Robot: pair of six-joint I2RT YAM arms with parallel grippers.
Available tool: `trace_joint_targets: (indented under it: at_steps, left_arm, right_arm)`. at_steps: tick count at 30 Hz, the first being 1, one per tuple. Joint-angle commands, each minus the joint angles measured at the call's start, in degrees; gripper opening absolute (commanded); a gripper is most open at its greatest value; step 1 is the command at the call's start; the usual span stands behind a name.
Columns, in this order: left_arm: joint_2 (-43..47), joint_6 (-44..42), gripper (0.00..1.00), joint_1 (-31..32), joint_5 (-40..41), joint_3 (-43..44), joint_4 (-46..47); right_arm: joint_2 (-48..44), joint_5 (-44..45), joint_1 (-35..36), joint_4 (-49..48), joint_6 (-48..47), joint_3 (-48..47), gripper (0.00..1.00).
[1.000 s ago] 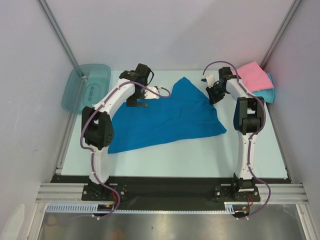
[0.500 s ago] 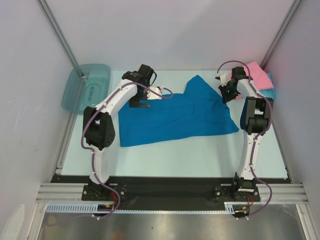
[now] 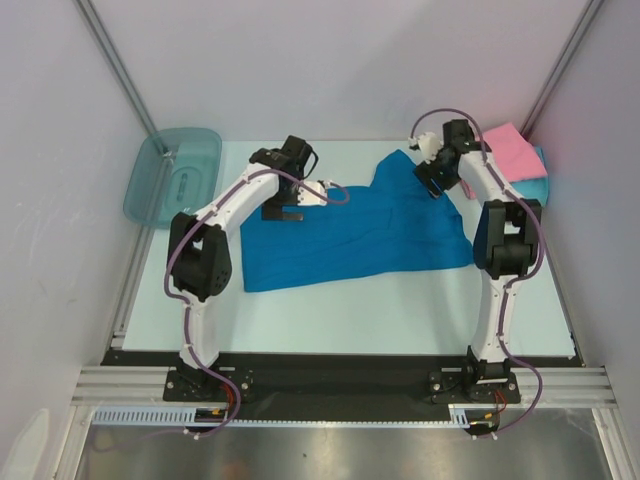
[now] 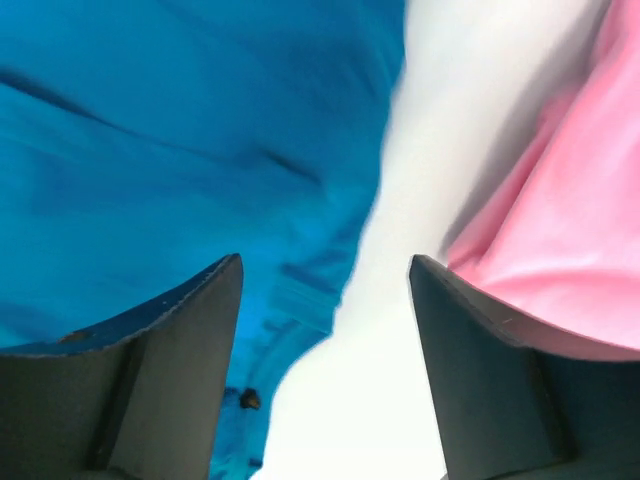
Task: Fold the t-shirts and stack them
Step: Fold the tshirt
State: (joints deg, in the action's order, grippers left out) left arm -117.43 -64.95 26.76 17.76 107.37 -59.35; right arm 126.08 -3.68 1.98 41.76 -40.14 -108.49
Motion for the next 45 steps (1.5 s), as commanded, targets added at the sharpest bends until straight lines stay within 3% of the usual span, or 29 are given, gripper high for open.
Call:
trace_joint_targets:
  at_steps: [1, 4, 5, 7, 9, 13, 15, 20, 22, 23, 25, 26, 29, 31, 35, 40, 42, 45]
  left_arm:
    - [3.5, 0.0, 1.00, 0.5, -0.4, -2.7, 2.1]
    - [4.2, 3.8, 1.00, 0.5, 1.1, -5.4, 8.6]
    - [3.1, 6.6, 1.00, 0.1, 2.3, -4.8, 14.2]
    - [1.4, 16.0, 1.00, -0.6, 3.2, -1.7, 16.0]
    - [0.1, 26.3, 1.00, -2.2, 1.4, 4.0, 16.2]
    - [-0.2, 42.6, 1.00, -6.5, -9.9, 11.7, 15.5]
    - [-1.0, 48.7, 1.00, -6.5, -8.6, 13.0, 15.5]
    - [-1.4, 54.3, 1.00, -7.3, -20.3, 16.3, 13.5]
    - [-1.1, 53.8, 1.00, -7.2, -24.0, 17.2, 13.3]
    - [-1.2, 50.7, 1.00, -7.0, -27.0, 17.8, 13.4]
    - [-1.1, 47.8, 1.00, -6.0, -25.5, 19.5, 14.1]
    - [-0.5, 46.4, 1.00, -5.6, -24.1, 19.3, 15.5]
    - [4.1, 41.1, 1.00, -4.3, -15.7, 13.2, 26.5]
    - [6.6, 40.3, 1.00, -4.1, -13.5, 8.7, 33.8]
    - [7.8, 42.1, 1.00, -3.9, -14.3, 8.5, 36.8]
    - [6.4, 47.3, 1.00, -3.9, -10.3, 9.4, 36.5]
    - [5.0, 49.2, 1.00, -4.1, -11.3, 10.4, 34.7]
    - [4.1, 45.3, 0.97, -3.8, -15.3, 10.9, 30.4]
  right_arm:
    - [-5.0, -1.1, 3.4, -0.8, 2.1, -4.9, 0.70]
    - [-2.9, -4.3, 4.0, 0.8, 12.4, -10.0, 1.00]
    - [-0.6, -4.4, 4.1, 1.5, 16.7, -12.1, 1.00]
    - [1.8, -10.7, 3.6, 6.7, 25.2, -19.9, 1.00]
    - [1.9, -14.8, 3.5, 6.5, 28.2, -20.0, 1.00]
    - [0.0, -12.8, 4.4, 4.0, 35.7, -19.0, 1.00]
    - [0.0, -10.1, 4.6, 3.9, 38.8, -19.2, 1.00]
    - [-2.2, -27.6, 3.6, 5.7, 32.3, -20.5, 1.00]
    - [-4.9, -29.1, 4.6, 6.1, 27.2, -21.4, 1.00]
    - [-6.5, -21.8, 6.7, 1.6, 25.2, -19.0, 1.00]
    - [-12.1, -7.1, 9.3, -11.1, 21.8, -11.8, 1.00]
    - [-18.7, -3.5, 9.6, -18.6, 20.0, -0.8, 1.00]
    - [-28.8, 1.3, 9.6, -57.0, 20.2, 13.8, 1.00]
    - [-29.8, 0.9, 10.1, -61.2, 20.5, 17.2, 1.00]
    - [-25.2, 1.0, 10.9, -48.1, 23.3, 5.4, 1.00]
    - [-22.4, 2.4, 10.8, -43.1, 30.4, 2.1, 1.00]
    - [-20.0, -2.0, 10.2, -30.2, 34.2, -1.6, 1.00]
    - [-13.2, -6.2, 7.9, -14.3, 37.2, -8.7, 1.00]
